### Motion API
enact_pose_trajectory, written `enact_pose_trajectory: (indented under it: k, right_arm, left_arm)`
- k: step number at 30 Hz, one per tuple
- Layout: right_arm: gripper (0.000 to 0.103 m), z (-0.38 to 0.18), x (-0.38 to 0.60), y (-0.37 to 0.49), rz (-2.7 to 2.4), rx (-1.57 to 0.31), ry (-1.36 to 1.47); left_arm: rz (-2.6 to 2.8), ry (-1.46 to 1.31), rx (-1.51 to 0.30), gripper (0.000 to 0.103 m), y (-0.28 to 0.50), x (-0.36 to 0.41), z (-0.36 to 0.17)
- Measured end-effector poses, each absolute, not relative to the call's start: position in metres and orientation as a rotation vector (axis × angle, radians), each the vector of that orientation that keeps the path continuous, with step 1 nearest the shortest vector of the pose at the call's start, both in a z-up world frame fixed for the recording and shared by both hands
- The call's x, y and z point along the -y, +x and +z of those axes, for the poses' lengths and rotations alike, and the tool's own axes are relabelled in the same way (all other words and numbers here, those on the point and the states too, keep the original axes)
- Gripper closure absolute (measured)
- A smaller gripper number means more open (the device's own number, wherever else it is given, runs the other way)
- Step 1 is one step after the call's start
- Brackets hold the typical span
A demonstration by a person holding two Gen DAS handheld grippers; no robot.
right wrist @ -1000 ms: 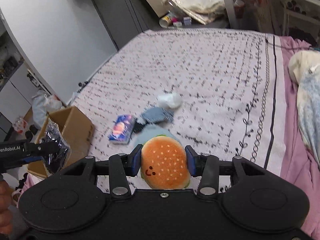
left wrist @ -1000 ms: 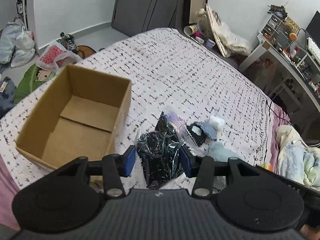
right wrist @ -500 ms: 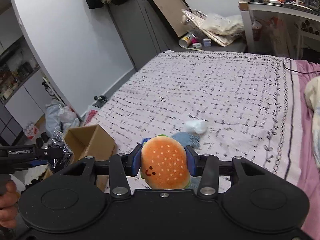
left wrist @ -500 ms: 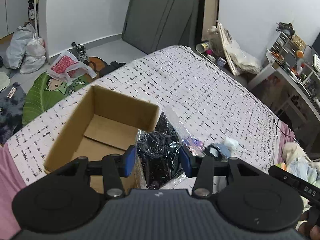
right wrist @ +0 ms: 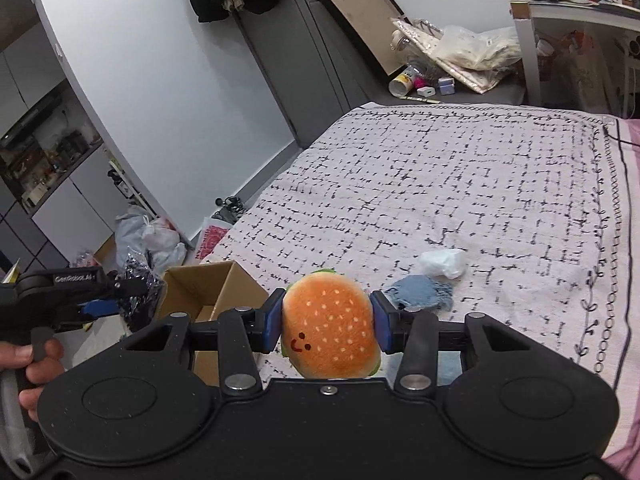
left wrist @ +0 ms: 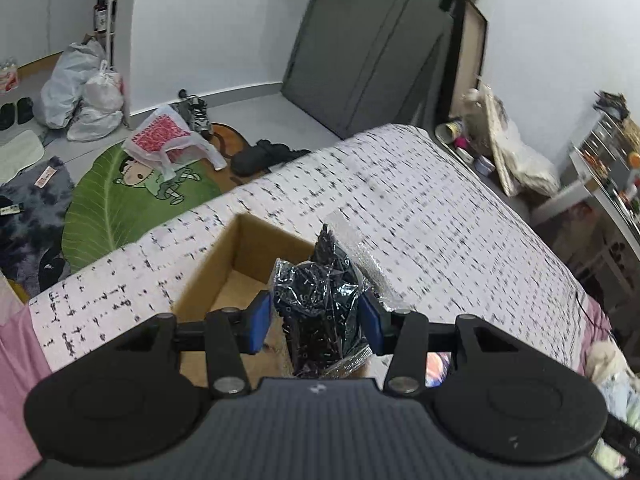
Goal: Organize soft objects
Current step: 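Carry the black bag with the left tool into the cardboard box and release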
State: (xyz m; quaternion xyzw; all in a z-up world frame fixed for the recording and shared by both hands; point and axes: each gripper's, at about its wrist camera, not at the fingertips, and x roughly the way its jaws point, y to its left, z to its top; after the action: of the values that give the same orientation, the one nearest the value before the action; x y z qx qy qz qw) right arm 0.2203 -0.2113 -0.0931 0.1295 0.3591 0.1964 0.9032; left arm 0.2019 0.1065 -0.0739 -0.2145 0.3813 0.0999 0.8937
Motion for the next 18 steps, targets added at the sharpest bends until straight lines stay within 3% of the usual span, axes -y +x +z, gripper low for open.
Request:
enact_pose_trajectory:
  k: [18]
  right_arm:
    - [0.059, -0.098, 0.150, 0.239, 0.473, -0.728, 0.281]
  left_arm:
    - [0.290, -0.442, -0.797, 0.056, 0.219, -0.134, -0.123]
